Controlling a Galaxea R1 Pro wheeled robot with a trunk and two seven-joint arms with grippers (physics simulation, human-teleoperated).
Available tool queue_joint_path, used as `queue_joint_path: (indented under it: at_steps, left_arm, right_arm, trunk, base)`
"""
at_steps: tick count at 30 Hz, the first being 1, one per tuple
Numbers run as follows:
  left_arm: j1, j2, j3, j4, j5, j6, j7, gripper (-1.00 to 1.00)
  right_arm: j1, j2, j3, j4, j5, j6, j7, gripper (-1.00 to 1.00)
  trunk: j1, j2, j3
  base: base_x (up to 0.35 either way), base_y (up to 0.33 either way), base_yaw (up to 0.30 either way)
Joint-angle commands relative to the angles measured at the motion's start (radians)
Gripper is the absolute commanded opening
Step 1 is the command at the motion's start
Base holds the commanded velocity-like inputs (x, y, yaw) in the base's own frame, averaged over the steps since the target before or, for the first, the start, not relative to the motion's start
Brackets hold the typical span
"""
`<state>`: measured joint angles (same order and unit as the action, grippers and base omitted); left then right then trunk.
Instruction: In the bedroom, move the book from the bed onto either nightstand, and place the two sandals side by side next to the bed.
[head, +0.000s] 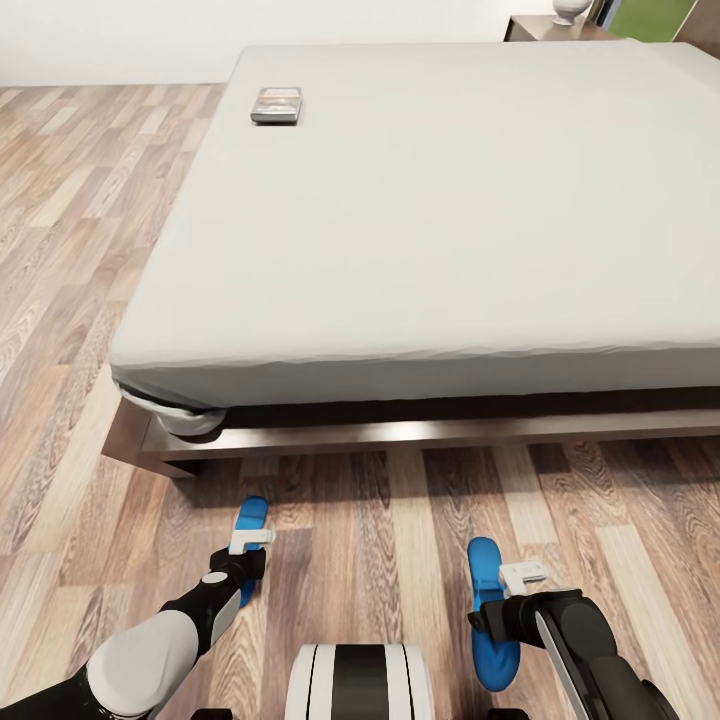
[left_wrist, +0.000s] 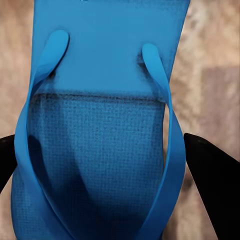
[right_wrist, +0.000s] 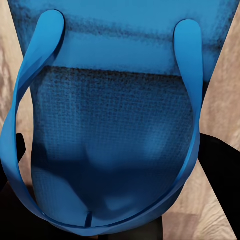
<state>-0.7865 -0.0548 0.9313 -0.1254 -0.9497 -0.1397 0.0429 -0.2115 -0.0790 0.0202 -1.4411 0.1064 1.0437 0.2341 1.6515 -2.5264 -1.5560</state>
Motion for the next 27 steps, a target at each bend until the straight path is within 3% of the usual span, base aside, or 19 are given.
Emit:
queue_joint_path:
  at_steps: [1,24,27]
  left_arm:
    - [0.000,0.000,0.006,0.000,-0.012,-0.003,0.005,-1.00]
    - [0.000,0.000,0.006,0.000,-0.012,-0.003,0.005,-1.00]
    - [0.000,0.000,0.006,0.000,-0.012,-0.003,0.005,-1.00]
  right_arm:
    - [0.000,-0.001,0.001,-0.001,0.010,0.004,0.008,-1.00]
    - [0.000,-0.001,0.001,-0.001,0.010,0.004,0.008,-1.00]
    - [0.000,-0.001,0.001,-0.001,0.010,0.004,0.008,-1.00]
  trunk:
    - [0.000,0.000,-0.001]
    - [0.001,-0.001,-0.008]
    - [0.002,-0.001,-0.020]
  base:
    - [0.000,0.000,0.000]
    - [0.000,0.000,0.000]
    - [0.000,0.000,0.000]
